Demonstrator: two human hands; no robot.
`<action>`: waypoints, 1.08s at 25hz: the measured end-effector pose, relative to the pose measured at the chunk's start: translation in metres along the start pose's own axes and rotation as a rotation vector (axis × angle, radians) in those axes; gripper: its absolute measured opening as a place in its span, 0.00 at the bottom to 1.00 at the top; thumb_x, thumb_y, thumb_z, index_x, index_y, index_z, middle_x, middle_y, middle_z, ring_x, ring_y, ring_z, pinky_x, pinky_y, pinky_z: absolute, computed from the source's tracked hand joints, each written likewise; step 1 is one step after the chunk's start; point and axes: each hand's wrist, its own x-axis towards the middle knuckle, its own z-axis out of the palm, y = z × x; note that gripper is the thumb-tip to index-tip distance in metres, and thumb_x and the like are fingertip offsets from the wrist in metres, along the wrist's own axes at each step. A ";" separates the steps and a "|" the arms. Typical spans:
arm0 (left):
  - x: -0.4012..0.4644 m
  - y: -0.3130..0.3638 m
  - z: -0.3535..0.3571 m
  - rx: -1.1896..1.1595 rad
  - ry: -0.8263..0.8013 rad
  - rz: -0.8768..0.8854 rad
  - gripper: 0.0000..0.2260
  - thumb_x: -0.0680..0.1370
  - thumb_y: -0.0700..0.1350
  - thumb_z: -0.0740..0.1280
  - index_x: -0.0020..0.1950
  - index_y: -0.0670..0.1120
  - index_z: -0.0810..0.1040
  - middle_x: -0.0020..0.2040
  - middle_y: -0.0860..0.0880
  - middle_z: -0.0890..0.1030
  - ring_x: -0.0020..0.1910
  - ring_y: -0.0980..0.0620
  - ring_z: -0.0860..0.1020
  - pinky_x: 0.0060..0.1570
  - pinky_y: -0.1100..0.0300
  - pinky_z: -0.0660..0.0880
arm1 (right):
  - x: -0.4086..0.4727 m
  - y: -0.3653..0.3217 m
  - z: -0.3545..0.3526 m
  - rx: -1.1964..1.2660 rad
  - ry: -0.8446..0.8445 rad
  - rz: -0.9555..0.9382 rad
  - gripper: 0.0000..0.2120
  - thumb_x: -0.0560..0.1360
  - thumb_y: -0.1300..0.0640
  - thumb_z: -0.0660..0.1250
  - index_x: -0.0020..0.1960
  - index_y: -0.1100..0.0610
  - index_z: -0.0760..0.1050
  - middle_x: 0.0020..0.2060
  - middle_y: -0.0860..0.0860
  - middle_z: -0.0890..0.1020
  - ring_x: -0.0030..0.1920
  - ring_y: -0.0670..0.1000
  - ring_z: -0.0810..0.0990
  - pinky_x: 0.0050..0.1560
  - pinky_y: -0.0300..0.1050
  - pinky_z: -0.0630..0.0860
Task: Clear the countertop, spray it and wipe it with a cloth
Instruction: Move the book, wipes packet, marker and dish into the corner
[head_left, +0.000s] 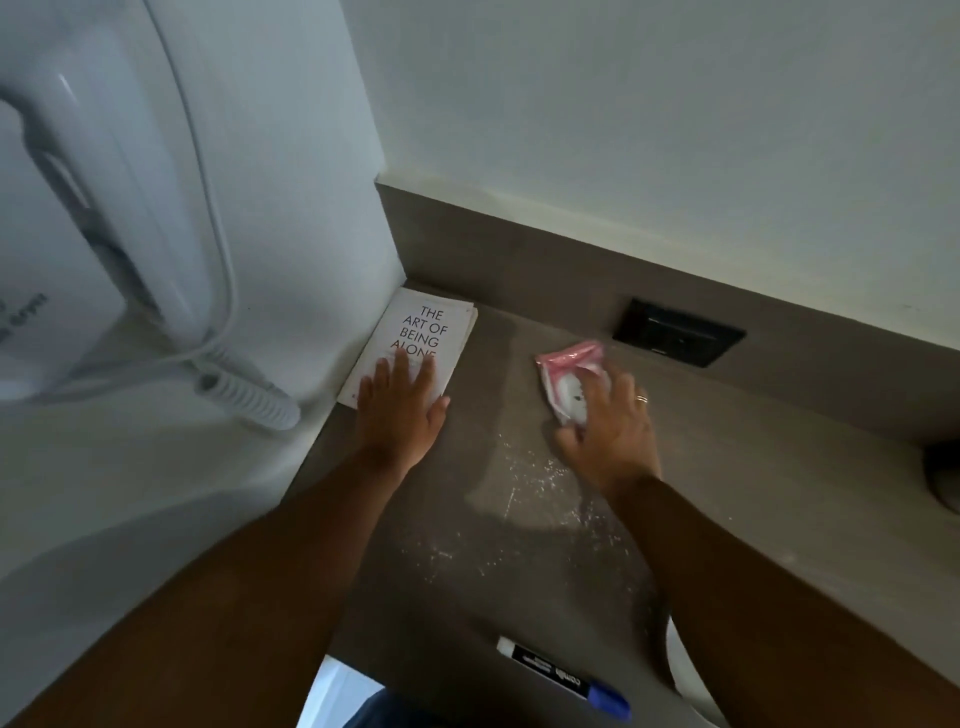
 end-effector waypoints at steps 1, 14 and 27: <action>0.006 -0.004 0.001 -0.012 0.006 0.014 0.28 0.81 0.60 0.55 0.77 0.47 0.60 0.76 0.36 0.62 0.73 0.33 0.63 0.69 0.38 0.64 | 0.010 -0.013 0.004 0.011 -0.011 -0.039 0.30 0.70 0.46 0.69 0.68 0.52 0.63 0.61 0.58 0.69 0.55 0.57 0.73 0.50 0.52 0.78; 0.022 -0.013 0.010 -0.188 0.011 0.061 0.39 0.77 0.68 0.55 0.81 0.47 0.49 0.80 0.37 0.51 0.78 0.36 0.52 0.76 0.42 0.51 | 0.072 -0.064 0.031 -0.135 -0.201 -0.050 0.28 0.72 0.41 0.65 0.68 0.49 0.65 0.60 0.57 0.74 0.57 0.61 0.76 0.54 0.56 0.76; -0.010 -0.040 0.008 -0.251 -0.049 0.000 0.52 0.72 0.74 0.53 0.80 0.41 0.38 0.80 0.39 0.40 0.80 0.44 0.40 0.78 0.48 0.42 | 0.134 -0.122 0.010 0.049 -0.129 -0.408 0.32 0.66 0.48 0.72 0.66 0.51 0.65 0.56 0.57 0.74 0.50 0.58 0.78 0.48 0.53 0.78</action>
